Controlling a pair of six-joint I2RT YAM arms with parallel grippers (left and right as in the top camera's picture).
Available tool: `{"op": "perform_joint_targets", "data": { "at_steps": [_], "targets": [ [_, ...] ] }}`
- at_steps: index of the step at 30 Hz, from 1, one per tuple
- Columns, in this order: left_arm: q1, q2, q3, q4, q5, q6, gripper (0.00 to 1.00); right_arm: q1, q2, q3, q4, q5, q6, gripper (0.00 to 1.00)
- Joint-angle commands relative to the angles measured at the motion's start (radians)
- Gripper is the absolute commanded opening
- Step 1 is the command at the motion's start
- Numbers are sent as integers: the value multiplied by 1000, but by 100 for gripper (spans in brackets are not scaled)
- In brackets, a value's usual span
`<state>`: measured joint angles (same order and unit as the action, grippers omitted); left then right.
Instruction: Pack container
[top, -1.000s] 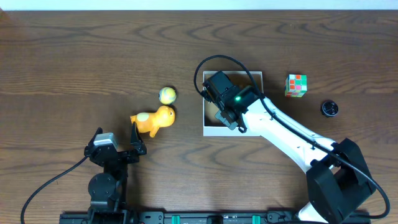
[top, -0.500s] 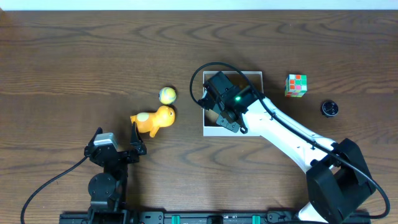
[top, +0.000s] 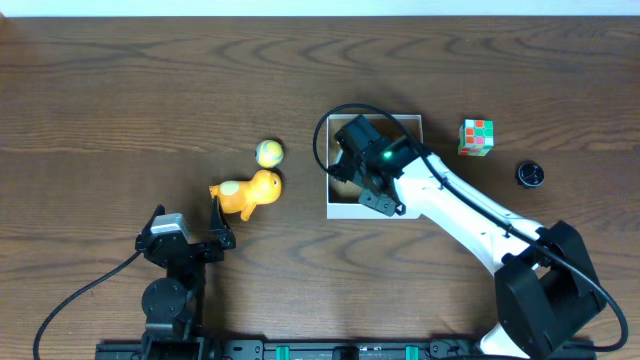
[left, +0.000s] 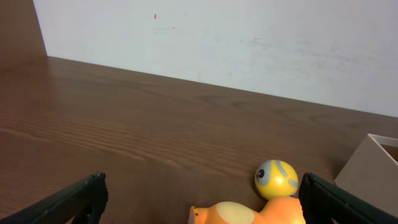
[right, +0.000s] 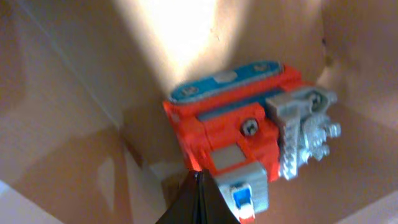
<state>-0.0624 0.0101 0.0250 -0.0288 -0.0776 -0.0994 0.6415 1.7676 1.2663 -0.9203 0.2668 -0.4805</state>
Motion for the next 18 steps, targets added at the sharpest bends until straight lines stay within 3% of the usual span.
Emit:
{"op": "perform_joint_targets", "data": {
  "at_steps": [1, 18],
  "targets": [
    [0, -6, -21, -37, -8, 17, 98, -10, 2, -2, -10, 62, -15, 1],
    [0, -6, -21, -37, -8, 17, 98, -5, 2, -2, -66, 40, -52, 1]
  ]
}}
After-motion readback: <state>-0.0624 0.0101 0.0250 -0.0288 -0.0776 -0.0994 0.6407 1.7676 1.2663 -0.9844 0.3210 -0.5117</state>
